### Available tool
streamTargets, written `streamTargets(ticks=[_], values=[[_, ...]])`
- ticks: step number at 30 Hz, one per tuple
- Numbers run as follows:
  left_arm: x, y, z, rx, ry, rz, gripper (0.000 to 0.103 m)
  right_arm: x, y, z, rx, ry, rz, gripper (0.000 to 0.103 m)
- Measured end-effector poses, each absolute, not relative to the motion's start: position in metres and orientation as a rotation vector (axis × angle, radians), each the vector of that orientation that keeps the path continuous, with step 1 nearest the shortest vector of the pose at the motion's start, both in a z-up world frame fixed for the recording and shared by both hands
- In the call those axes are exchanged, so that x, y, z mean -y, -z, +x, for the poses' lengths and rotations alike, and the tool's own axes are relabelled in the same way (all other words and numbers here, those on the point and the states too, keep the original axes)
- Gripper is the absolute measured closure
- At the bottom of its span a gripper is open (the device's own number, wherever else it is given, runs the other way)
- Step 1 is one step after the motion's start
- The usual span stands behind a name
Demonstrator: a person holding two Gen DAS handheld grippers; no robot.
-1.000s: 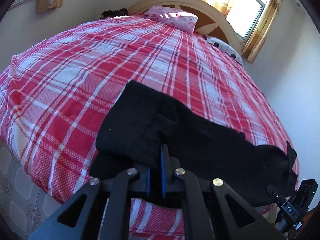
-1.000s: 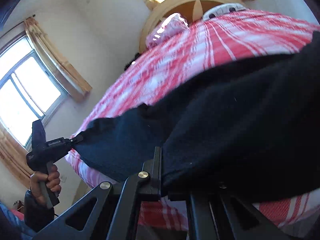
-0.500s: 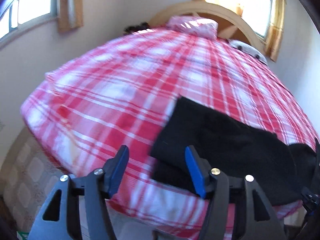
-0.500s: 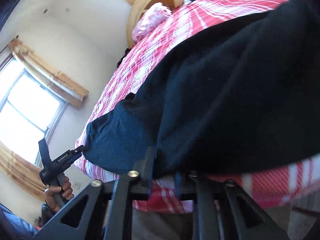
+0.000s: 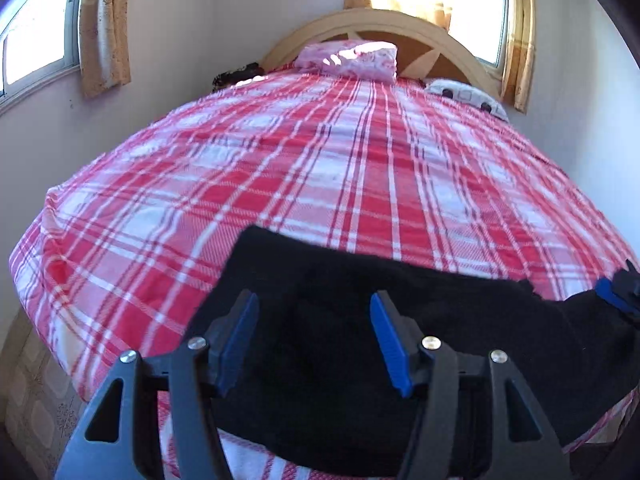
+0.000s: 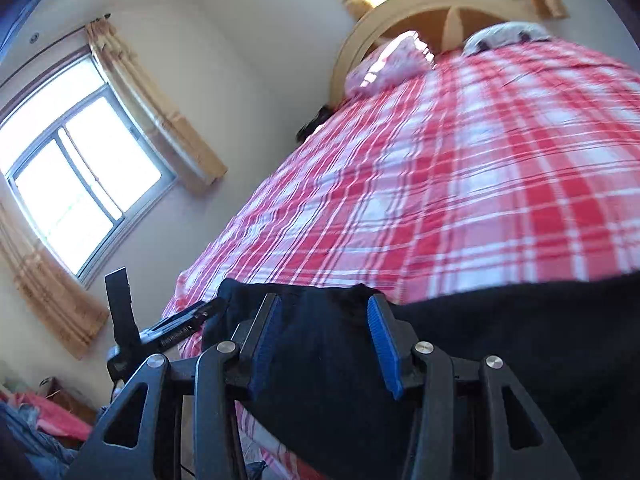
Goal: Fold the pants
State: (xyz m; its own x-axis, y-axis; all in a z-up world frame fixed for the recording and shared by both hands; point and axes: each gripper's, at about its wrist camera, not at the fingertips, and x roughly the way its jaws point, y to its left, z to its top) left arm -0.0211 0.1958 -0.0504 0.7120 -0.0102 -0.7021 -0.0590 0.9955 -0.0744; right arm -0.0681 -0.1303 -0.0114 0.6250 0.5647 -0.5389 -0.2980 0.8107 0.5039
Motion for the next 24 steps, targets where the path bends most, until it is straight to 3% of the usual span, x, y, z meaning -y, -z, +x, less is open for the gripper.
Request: streamTargets(ticks=[8,12,20,24], values=[[-0.181,0.071,-0.026,-0.780,-0.069,0.005,0.037,0.073,0.074,-0.005,-0.982,-0.541,0.313,0.056],[-0.175,0.074,-0.024,-0.773,-0.083,0.030,0.030,0.067,0.075,-0.001,-0.992,-0.519,0.275,0.056],[-0.174,0.075,-0.022,-0.774,-0.088,0.035,0.029,0.075,0.079,0.021,-1.031,-0.637,0.485,0.056],[-0.173,0.077,-0.023,-0.768,-0.087,0.055,0.028,0.108,0.078,0.041,-0.940,-0.568,0.643,0.056]])
